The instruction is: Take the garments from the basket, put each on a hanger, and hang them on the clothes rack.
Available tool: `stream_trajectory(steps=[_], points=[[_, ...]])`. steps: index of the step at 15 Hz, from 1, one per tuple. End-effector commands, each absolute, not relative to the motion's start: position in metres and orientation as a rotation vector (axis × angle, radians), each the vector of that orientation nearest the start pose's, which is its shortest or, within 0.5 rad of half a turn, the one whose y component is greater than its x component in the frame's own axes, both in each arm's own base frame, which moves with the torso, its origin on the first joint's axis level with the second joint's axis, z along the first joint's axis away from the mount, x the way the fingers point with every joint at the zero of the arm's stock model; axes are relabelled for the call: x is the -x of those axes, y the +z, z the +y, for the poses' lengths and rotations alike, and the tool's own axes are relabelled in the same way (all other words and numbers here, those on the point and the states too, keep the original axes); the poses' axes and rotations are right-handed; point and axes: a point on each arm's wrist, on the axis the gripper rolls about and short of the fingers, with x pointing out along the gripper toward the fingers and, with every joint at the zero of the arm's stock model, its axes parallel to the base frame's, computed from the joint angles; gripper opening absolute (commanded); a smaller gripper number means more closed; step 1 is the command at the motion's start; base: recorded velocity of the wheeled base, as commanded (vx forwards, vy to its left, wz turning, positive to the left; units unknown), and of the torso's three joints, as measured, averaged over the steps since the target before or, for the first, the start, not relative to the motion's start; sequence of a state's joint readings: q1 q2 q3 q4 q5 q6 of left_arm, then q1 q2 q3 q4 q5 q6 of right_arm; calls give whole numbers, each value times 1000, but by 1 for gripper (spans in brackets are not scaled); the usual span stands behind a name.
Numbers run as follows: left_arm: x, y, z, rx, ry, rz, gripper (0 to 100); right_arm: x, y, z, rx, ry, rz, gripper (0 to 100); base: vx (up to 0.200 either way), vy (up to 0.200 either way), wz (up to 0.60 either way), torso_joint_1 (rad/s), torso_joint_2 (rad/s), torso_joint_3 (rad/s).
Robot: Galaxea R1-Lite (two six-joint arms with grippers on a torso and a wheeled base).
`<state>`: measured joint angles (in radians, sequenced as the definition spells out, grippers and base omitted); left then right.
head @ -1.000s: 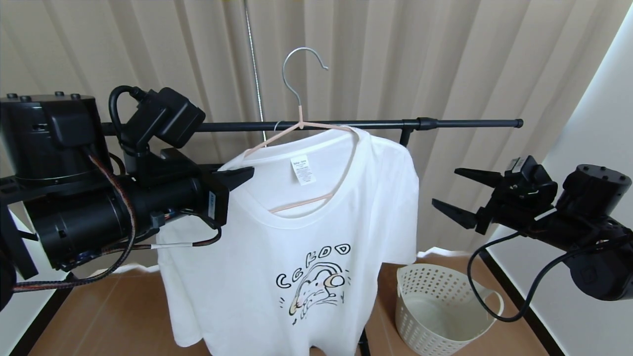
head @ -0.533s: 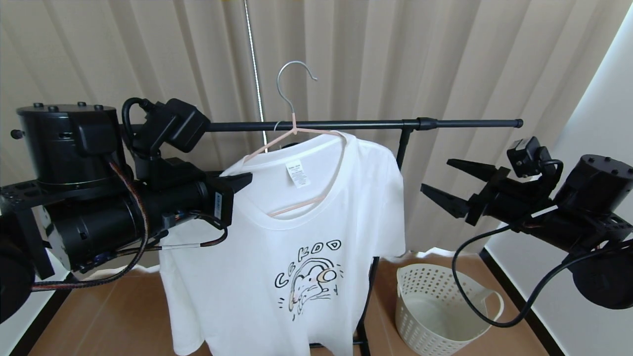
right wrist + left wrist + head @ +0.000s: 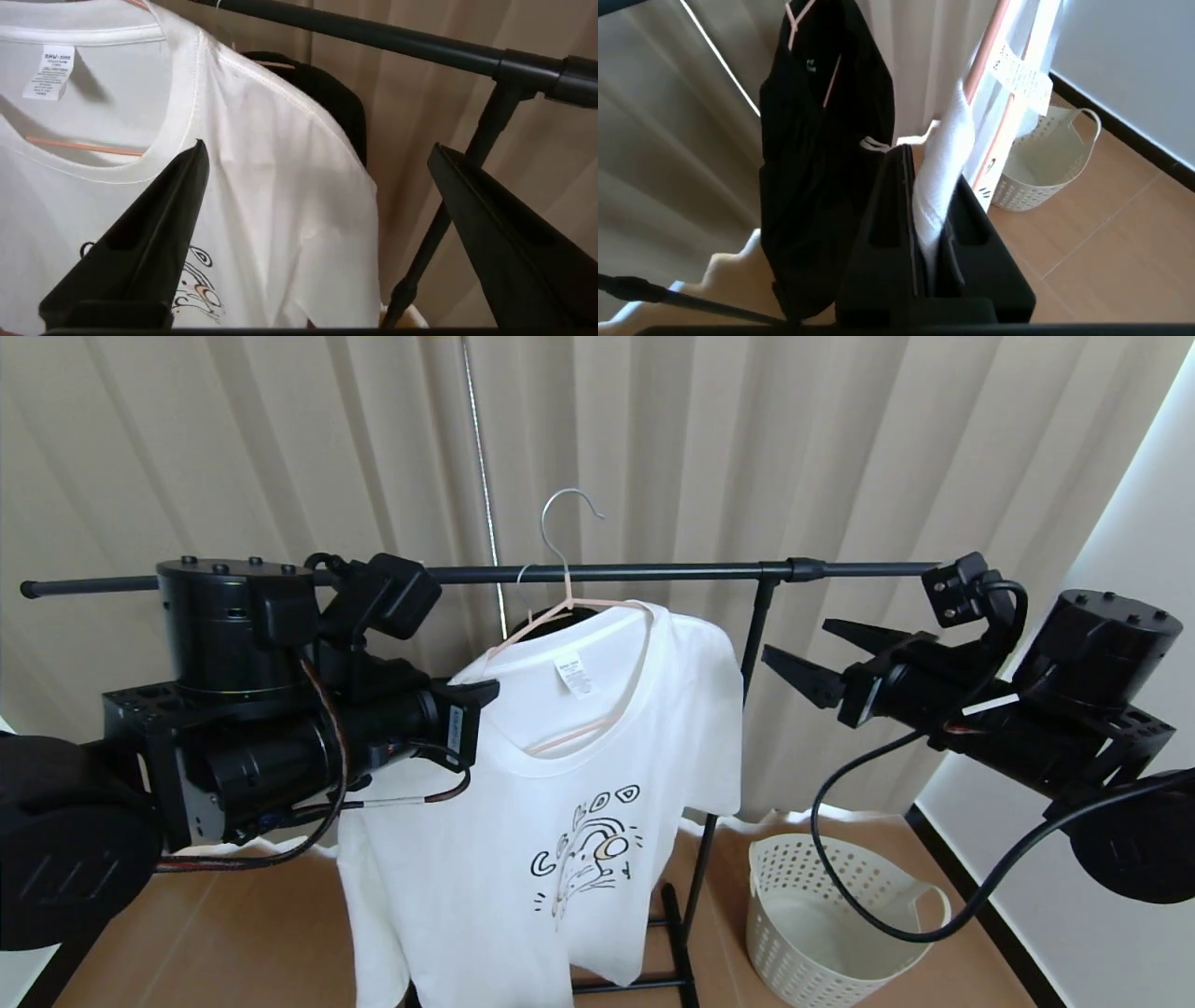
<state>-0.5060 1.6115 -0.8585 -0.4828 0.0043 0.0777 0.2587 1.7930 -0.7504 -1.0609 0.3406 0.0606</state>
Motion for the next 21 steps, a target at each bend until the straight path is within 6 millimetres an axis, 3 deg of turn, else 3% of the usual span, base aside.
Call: stream_trajectory(steps=[1, 5, 16, 21], points=[[-262, 199, -150, -140, -510, 276, 0, -310, 201, 97, -112, 568, -19, 100, 0, 0, 0, 0, 0, 0], [-274, 192, -159, -103, -506, 306, 0, -317, 215, 100, -170, 519, 37, 100, 0, 0, 0, 0, 0, 0], [-324, 172, -184, -26, -359, 339, 0, -322, 214, 99, -179, 513, 45, 100, 0, 0, 0, 0, 0, 0], [-333, 169, -190, -26, -309, 330, 0, -324, 213, 99, -179, 509, 48, 100, 0, 0, 0, 0, 0, 0]])
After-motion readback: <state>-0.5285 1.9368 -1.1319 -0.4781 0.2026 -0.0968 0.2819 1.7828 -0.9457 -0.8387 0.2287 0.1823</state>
